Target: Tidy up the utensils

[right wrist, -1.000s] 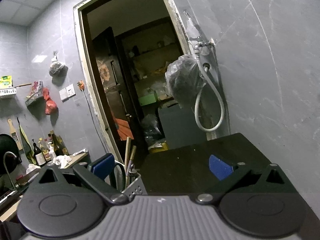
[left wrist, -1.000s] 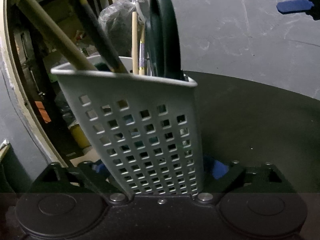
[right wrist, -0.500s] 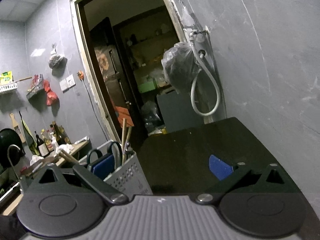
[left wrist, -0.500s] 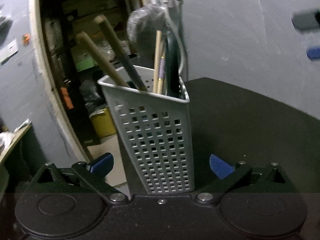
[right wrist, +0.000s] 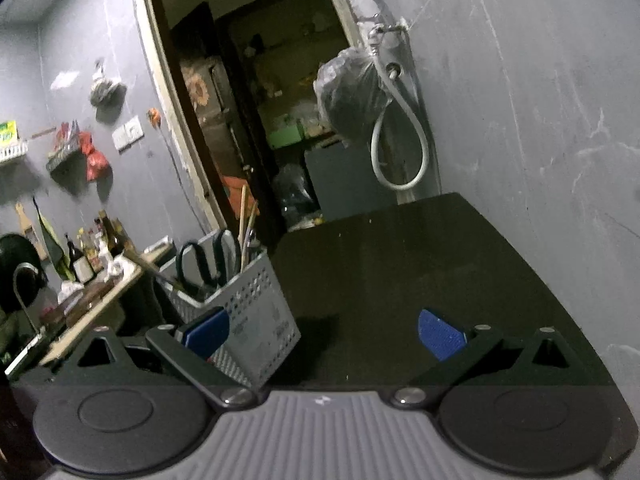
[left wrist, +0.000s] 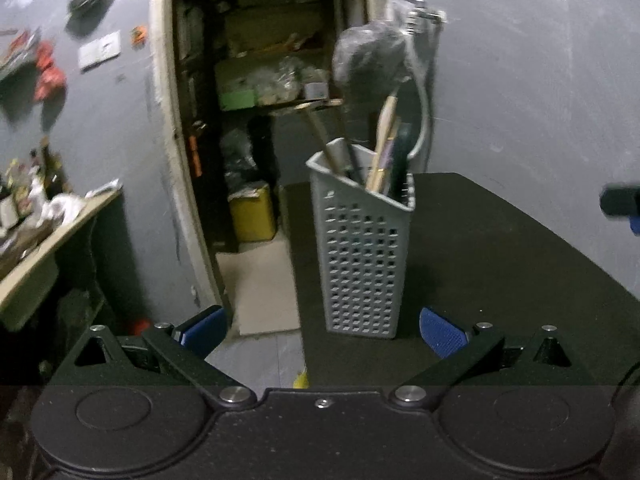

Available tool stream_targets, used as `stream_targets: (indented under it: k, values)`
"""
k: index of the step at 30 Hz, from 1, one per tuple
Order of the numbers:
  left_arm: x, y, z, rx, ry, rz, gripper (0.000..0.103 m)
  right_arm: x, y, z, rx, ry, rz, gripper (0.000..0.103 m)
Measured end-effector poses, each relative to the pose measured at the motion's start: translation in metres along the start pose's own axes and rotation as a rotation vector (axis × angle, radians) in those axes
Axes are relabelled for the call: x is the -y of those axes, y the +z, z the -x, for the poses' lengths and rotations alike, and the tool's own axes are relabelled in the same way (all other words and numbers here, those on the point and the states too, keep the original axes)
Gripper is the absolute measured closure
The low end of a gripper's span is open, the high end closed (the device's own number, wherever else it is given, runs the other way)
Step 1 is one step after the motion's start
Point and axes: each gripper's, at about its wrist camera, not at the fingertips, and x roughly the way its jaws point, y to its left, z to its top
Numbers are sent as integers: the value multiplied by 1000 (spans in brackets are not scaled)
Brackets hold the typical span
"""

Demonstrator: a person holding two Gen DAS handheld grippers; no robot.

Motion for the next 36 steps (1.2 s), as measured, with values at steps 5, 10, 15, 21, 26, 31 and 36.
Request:
stream_targets:
  k: [5,10,15,21,26,31,36]
  values:
    - [-17,-2,19,0,2,19,1,-15,-9,9,-37,-31,19,0]
    - [-39,-1,29,-25,-36,29,1,-44,-22,14,-81,-94,30,0]
    - [-61,-8,37,-44,-61,18,1,-68,-40,17,-124,-153,44,0]
    - [-79,-13,47,-57,-91,34,1,-89,-54,23,-170,-193,34,0]
    - [-89,-15,50,-57,-93,38,1,-103,-61,31,-162,-213,42,0]
    - [-89,-14,49,-50,-109,30,1,-108,-63,38,-145,-235,47,0]
    - [-86,-13,48,-47,-128,21,1,-107,-60,41,-140,-253,40,0]
